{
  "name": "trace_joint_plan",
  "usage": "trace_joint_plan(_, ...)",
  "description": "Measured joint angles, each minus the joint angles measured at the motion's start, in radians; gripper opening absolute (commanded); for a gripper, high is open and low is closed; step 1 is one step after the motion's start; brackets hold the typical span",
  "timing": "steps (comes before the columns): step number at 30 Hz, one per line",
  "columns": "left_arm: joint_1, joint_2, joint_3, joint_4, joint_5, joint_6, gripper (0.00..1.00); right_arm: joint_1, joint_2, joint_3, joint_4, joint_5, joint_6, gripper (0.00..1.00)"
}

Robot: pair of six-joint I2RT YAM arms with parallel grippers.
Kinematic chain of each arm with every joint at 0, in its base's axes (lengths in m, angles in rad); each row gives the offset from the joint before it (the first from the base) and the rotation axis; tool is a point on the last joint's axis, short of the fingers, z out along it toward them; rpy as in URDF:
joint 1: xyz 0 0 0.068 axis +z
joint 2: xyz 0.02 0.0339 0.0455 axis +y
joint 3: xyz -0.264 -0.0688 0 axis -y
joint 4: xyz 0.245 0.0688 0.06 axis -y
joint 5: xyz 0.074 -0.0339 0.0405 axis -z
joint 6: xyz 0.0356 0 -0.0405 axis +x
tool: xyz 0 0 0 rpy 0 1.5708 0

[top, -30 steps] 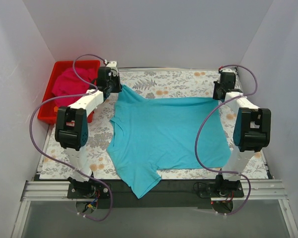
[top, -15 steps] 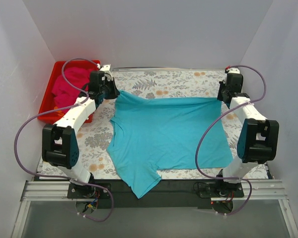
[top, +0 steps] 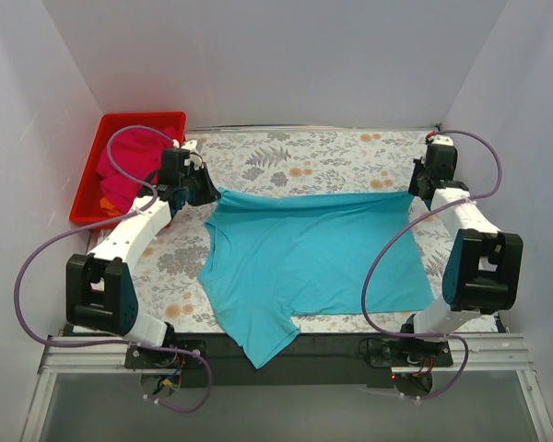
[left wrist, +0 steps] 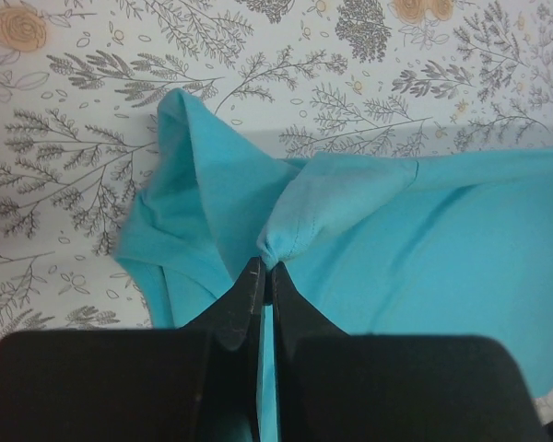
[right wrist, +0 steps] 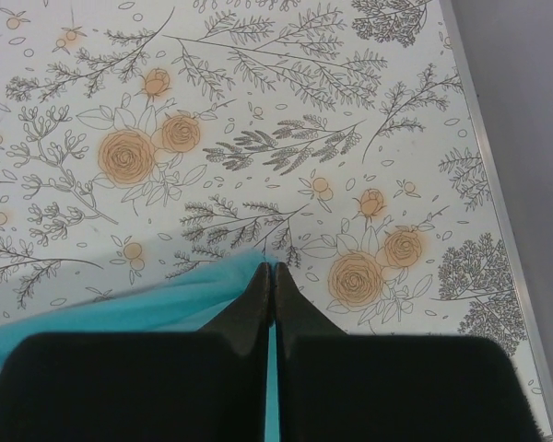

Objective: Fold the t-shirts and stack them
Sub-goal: Fold the tshirt

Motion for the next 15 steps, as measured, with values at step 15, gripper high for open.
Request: trace_joint_plan(15, -0.016, -0.245, -0.209, -0.055, 0.056, -0.195, 0.0, -0.028, -0.076, -0.076, -0.02, 0.027, 0.075, 0.01)
